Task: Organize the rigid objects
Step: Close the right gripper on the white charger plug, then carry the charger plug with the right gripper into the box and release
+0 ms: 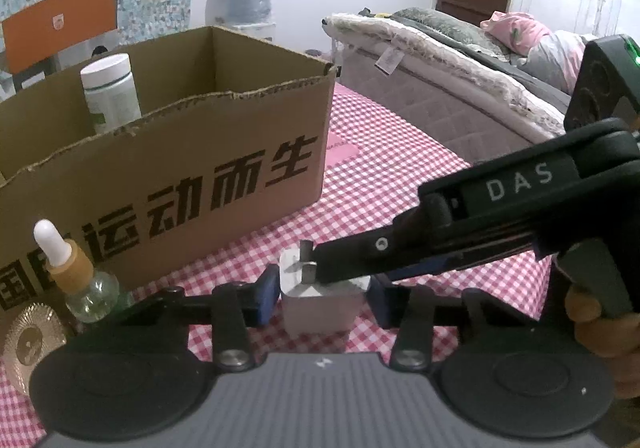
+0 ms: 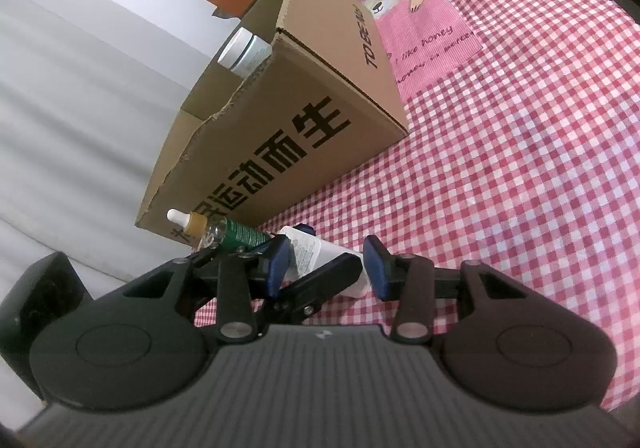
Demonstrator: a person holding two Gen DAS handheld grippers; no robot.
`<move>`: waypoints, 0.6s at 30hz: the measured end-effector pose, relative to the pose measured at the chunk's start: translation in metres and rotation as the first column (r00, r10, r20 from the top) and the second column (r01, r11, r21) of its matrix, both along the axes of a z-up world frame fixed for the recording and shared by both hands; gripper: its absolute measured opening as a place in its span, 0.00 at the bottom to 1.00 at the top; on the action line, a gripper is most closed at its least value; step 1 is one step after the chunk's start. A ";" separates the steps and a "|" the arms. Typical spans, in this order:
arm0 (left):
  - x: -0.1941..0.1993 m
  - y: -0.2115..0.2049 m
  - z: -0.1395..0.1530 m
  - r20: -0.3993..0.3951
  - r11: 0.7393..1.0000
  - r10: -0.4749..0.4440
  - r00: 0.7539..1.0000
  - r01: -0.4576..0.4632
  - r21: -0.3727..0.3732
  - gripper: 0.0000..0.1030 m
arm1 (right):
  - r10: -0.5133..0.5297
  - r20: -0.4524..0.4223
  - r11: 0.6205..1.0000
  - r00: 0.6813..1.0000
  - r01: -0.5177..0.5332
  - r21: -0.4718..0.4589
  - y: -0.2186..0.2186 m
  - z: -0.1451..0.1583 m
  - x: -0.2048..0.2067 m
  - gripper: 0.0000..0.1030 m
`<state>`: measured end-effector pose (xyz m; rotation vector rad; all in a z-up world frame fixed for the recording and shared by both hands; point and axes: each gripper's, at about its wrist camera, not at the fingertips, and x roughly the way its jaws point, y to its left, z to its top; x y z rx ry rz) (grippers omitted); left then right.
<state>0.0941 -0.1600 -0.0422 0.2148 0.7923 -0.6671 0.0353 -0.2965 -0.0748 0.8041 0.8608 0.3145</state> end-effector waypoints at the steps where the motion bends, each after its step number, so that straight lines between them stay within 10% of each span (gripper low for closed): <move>1: 0.000 0.000 -0.001 0.000 1.000 0.001 1.000 -0.001 0.002 0.46 | 0.000 -0.001 1.000 1.000 0.000 0.000 0.000 0.000 0.000 0.40; 18: -0.008 0.003 0.004 0.020 1.000 0.017 1.000 -0.016 -0.003 0.43 | 0.011 0.008 1.000 1.000 -0.011 -0.028 0.004 0.008 -0.004 0.38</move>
